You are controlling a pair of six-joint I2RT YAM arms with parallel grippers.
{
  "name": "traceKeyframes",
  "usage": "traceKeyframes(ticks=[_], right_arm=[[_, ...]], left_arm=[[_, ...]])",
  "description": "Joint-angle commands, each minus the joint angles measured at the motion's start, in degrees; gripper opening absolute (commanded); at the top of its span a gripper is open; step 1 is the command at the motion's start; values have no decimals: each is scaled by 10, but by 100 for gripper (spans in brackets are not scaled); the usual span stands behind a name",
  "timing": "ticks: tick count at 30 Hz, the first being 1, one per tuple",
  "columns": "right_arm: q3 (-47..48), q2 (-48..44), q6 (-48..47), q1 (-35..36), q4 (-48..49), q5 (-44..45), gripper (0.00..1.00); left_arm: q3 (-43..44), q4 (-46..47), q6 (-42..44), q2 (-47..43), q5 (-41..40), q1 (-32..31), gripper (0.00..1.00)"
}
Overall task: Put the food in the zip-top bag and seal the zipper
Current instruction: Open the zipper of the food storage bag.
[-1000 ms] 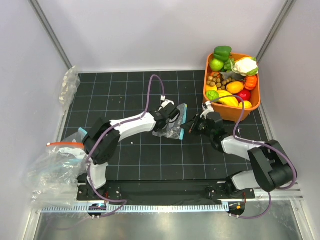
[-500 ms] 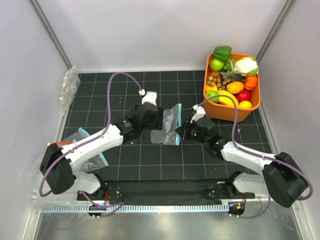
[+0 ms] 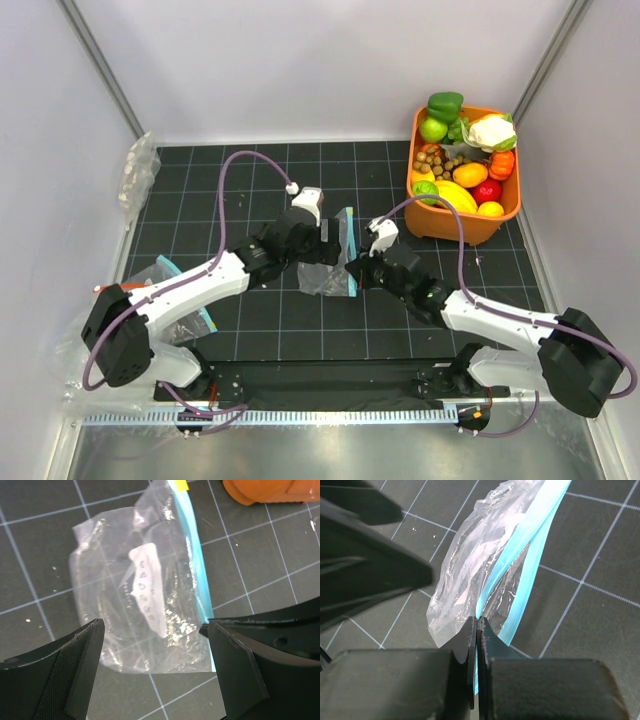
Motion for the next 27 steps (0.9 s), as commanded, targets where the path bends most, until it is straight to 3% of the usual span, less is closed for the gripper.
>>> traceKeyframes(ticks=[1,13,16,21,23,27], right_arm=[[29,-12,-31,16,20,31,1],[34,-10,-58,53,28,42,1],[35,-9,-61,58,27,42,1],[35,-10,-67,68,29,44,1],[36,-9,-67,69,29,47,2],[32,-13,-60,68,29,62,28]], left_arm=[[2,43,-12,8,27,-1,88],[19,39,-13,55,29,-1,81],[23,38,-12,62,31,-1,73],[28,34,-10,72,32,-1,30],[29,34,-8,72,31,-1,0],[26,33,-7,67,30,-1,0]])
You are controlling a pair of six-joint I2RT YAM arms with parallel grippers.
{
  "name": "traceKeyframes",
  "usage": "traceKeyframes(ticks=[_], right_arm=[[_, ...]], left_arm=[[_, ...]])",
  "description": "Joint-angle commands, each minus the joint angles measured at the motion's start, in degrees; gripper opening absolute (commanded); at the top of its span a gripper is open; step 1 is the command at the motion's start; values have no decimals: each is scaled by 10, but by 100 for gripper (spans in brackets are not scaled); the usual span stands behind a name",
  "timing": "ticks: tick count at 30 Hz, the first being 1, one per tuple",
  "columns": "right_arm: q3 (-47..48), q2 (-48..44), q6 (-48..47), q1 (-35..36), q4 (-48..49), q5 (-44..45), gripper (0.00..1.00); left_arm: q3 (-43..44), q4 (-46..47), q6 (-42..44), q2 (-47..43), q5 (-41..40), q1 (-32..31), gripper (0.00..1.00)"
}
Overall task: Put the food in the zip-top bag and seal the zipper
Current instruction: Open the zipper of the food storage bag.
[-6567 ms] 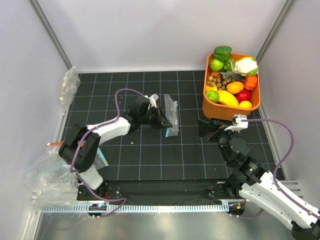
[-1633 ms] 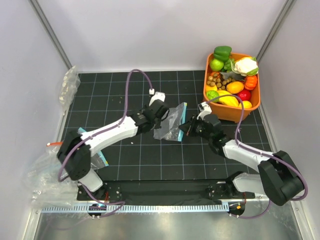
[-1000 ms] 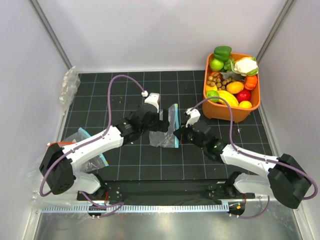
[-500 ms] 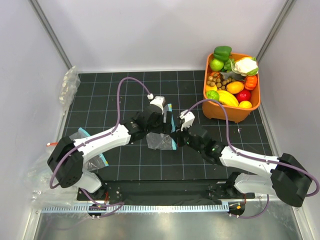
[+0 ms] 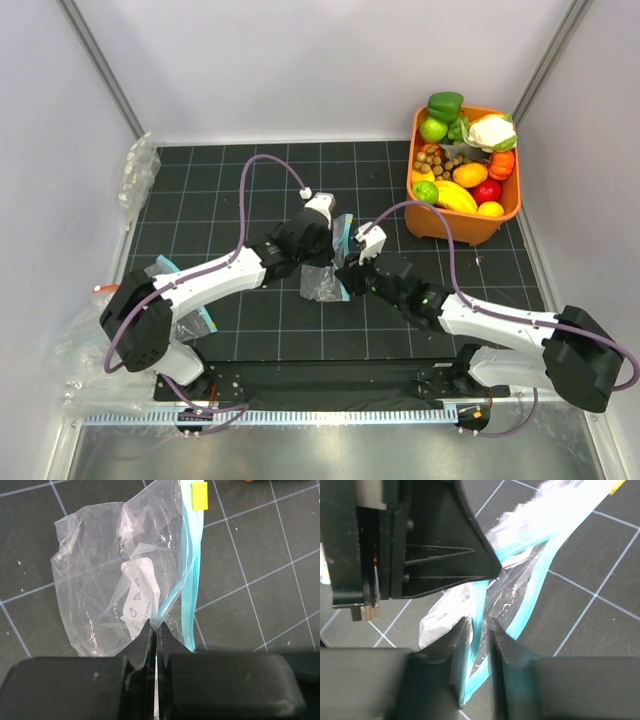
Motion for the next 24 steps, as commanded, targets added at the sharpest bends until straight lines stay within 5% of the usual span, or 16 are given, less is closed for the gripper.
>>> traceKeyframes(ticks=[1,5,12,24], right_arm=[[19,-14,-1,3,29,36,39],[-4,-50,15,4,53,63,48],[-11,-75,38,-6,24,125,47],[-4,-42,65,-70,23,28,44]], left_arm=[[14,11,4,-3,-13,3,0],[15,9,5,-3,-10,3,0],[14,10,8,-8,2,3,0],[-4,39,11,-36,46,3,0]])
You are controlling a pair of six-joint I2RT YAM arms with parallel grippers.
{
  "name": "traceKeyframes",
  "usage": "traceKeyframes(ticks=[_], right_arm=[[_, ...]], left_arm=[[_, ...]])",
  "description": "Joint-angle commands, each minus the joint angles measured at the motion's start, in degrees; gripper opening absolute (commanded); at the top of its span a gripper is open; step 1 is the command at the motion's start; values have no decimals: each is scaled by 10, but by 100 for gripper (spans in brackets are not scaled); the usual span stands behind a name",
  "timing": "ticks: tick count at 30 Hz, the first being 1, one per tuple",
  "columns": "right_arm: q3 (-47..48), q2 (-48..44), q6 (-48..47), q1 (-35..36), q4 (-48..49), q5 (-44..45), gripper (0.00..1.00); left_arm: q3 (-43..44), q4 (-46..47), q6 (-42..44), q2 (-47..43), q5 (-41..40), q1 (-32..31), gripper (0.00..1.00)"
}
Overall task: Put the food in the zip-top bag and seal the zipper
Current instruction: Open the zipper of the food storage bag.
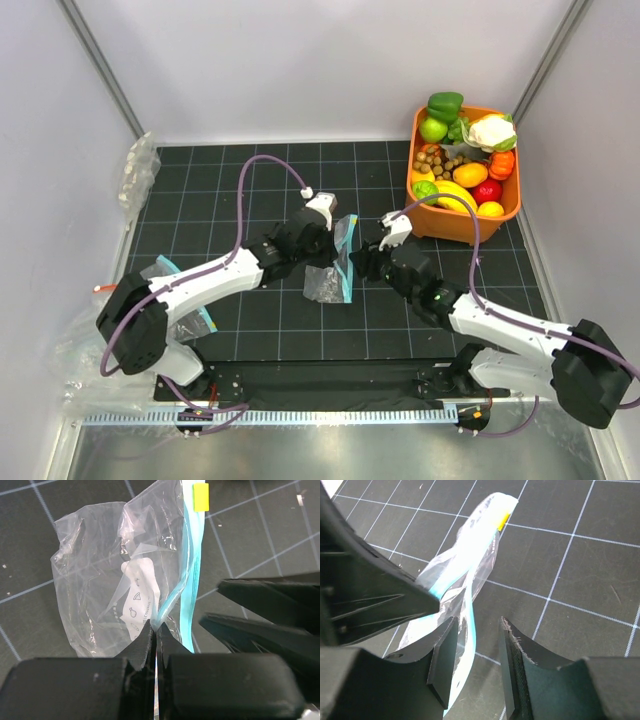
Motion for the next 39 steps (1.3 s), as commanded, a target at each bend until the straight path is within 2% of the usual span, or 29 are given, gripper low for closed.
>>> traceKeyframes(ticks=[1,6,9,11,12,13,15,16,18,21,24,31,35,39], right_arm=[[8,6,13,-16,25,-37,43],[8,17,13,-22,31,-73,43],[8,19,13,-24,32,-80,38],[8,18,15,-25,28,-79,28],[8,18,15,-27,26,-75,17],[8,16,17,-27,24,-68,13],[12,14,21,-28,10,-56,1],[13,10,22,-29,4,-42,1],[12,6,22,-29,-4,-39,1],[8,-8,14,-29,-3,-46,1],[9,-16,8,-29,-9,-46,1],[7,-30,14,-28,-9,-52,1],[-2,-50,21,-28,0,-52,1],[-4,-62,33,-28,-4,-54,1]], left_arm=[[-5,39,8,-29,28,2,0],[-12,52,8,-39,40,2,0],[-14,57,9,-45,47,2,0],[-17,60,9,-47,48,2,0],[-17,61,10,-51,50,2,0],[-18,61,10,-53,48,2,0],[-18,60,14,-59,40,2,10],[-22,59,14,-68,36,2,23],[-31,63,16,-84,14,2,40],[-44,67,27,-109,-10,1,50],[-47,67,33,-119,-25,-7,55],[-25,64,72,-104,-107,-83,54],[-16,67,80,-97,-139,-109,50],[-16,76,93,-88,-147,-130,31]])
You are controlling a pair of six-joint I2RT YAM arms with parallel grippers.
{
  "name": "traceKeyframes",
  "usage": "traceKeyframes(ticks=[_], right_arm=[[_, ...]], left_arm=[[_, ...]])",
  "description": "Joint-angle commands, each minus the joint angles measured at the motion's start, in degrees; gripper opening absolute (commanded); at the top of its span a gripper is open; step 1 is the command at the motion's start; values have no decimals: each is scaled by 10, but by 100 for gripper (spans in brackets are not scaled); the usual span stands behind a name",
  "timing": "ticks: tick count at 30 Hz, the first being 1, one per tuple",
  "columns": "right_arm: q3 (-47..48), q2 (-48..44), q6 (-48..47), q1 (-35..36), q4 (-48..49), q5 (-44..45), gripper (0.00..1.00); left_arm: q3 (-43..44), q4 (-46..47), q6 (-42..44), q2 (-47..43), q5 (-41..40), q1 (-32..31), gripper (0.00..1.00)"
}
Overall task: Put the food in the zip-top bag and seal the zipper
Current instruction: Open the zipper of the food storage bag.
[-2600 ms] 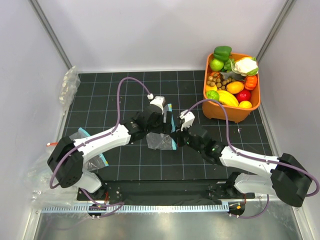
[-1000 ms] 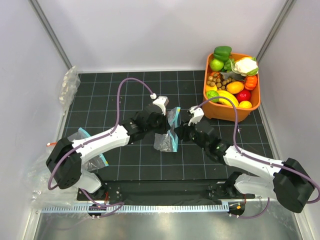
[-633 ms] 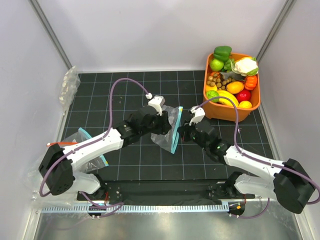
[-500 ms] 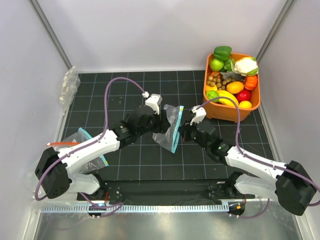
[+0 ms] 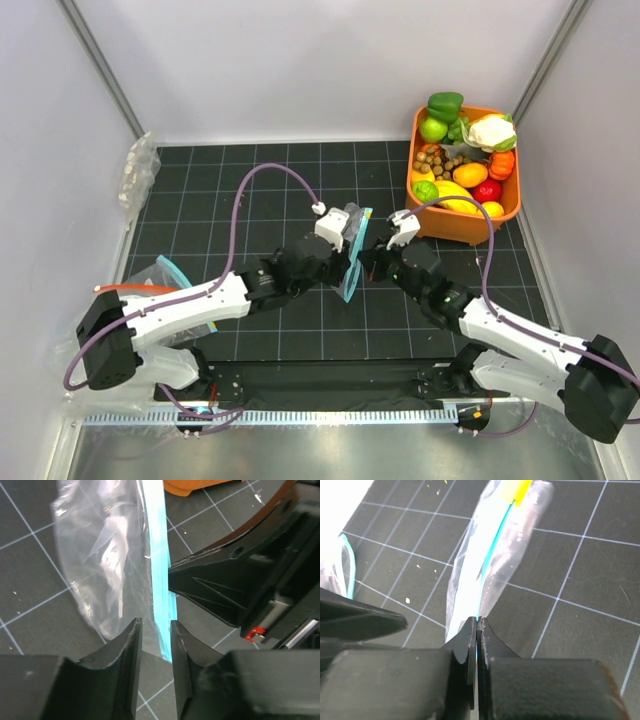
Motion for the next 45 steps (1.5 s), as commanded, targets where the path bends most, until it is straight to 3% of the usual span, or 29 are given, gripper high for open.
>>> traceKeyframes(ticks=[1,4,8,16,20,28,31,32,36,40,45], right_arm=[[1,-17,16,0,21,1,1],[1,-21,23,0,19,2,1],[1,-23,25,-1,20,-4,1],[-2,-30,24,0,28,-20,1],[-7,-38,24,0,31,-20,1],[-7,-36,27,0,35,-29,1],[-7,-32,27,0,35,-28,1],[-7,-32,27,-1,35,-27,1],[-4,-28,30,0,28,-13,1],[4,-16,38,0,5,23,1],[12,-2,42,0,-4,42,1]], left_arm=[[21,38,26,9,-38,-13,30],[25,42,40,18,-64,-31,30],[32,43,55,29,-92,-47,50],[46,41,57,55,-100,-49,54],[54,34,55,71,-117,-49,42],[82,1,44,106,-168,-48,40],[91,-23,28,112,-225,-49,29],[101,-34,22,118,-243,-49,19],[112,-68,5,120,-281,-49,0],[117,-87,3,106,-302,-48,0],[120,-129,12,82,-385,-48,0]])
